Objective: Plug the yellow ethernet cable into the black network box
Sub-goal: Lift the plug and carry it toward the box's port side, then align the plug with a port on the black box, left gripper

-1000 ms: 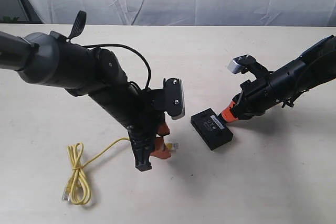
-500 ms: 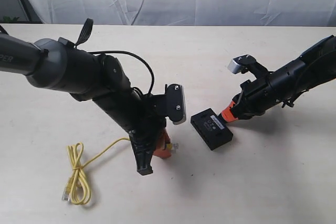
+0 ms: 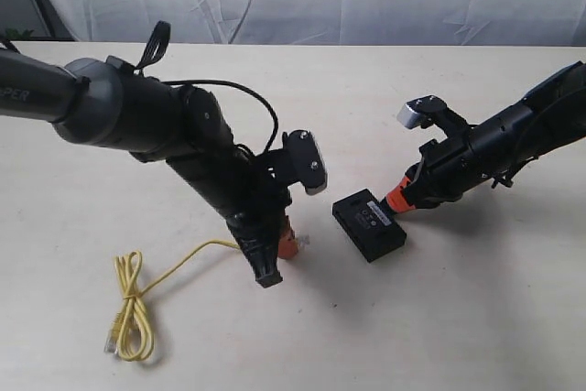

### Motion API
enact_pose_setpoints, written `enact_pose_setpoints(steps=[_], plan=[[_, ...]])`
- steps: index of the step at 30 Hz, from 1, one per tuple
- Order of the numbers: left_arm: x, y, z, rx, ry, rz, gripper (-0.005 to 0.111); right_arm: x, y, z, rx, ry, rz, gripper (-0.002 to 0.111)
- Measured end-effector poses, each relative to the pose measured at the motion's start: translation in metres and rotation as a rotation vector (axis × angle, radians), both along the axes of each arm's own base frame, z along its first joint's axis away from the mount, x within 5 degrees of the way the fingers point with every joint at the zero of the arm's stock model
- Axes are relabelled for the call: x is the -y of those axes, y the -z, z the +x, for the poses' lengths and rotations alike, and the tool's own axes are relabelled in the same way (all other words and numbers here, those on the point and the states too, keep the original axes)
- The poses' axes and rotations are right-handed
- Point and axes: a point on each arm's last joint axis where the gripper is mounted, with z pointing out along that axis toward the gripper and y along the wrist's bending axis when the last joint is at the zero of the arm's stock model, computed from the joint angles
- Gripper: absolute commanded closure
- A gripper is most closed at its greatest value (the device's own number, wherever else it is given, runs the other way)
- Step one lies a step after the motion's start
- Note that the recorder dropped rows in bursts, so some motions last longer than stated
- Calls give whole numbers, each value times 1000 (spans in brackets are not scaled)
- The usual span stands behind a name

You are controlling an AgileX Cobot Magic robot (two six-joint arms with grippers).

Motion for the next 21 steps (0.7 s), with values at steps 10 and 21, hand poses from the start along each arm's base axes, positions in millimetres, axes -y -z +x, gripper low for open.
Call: enact_pose_setpoints(steps=[10, 21], plan=[[18, -28, 8, -16, -122, 140, 107, 0, 0, 0, 0, 0, 0, 109], [44, -14, 12, -6, -109, 275, 107, 0, 0, 0, 0, 0, 0, 109]])
